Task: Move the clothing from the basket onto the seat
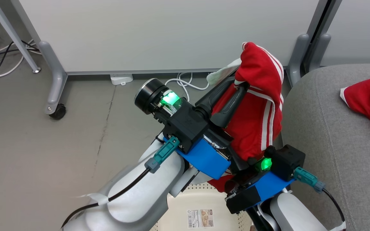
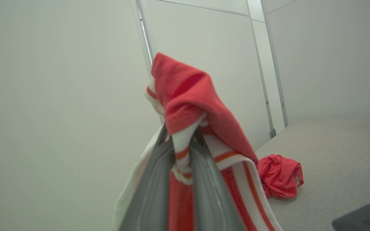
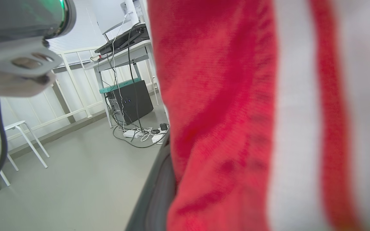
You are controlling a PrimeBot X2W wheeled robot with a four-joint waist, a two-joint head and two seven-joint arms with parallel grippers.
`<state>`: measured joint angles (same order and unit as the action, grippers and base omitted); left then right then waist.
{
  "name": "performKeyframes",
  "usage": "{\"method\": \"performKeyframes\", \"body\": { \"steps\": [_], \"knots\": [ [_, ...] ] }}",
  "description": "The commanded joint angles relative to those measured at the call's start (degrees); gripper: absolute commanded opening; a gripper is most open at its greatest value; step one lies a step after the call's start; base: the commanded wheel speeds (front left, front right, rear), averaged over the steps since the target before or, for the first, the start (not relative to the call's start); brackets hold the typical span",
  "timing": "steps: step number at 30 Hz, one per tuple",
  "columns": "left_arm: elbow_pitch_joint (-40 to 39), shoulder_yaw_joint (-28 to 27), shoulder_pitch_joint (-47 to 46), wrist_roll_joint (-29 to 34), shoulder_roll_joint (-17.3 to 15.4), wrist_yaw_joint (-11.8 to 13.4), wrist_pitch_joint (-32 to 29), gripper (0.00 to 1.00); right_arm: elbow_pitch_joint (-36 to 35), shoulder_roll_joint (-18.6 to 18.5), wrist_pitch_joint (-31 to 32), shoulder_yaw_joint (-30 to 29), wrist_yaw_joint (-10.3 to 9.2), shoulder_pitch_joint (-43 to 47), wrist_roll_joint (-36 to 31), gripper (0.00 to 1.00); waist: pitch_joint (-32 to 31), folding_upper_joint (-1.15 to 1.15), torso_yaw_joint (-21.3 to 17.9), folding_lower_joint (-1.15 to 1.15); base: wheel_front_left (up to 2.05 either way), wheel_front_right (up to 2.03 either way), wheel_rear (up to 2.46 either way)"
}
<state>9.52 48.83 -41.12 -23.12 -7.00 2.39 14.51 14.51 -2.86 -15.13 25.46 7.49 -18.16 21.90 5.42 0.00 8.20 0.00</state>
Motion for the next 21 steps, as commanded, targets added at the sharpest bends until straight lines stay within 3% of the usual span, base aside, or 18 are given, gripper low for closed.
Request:
{"method": "performKeyframes", "body": {
  "steps": [1,21],
  "knots": [
    [0.3,-0.3,0.3,0.1,-0.2,-0.2,0.3,0.0,0.1,0.0,0.0,-0.1,0.01,-0.8,-0.3,0.0,0.1,0.0,0.0,0.0,0.0,0.0,0.0],
    [1.0,-0.2,-0.1,-0.4,-0.5,-0.1,0.6,0.0,0.2,0.0,0.0,0.1,0.01,-0.5,-0.7,0.0,0.1,0.0,-0.2,0.0,0.0,0.0,0.0]
  ]
}}
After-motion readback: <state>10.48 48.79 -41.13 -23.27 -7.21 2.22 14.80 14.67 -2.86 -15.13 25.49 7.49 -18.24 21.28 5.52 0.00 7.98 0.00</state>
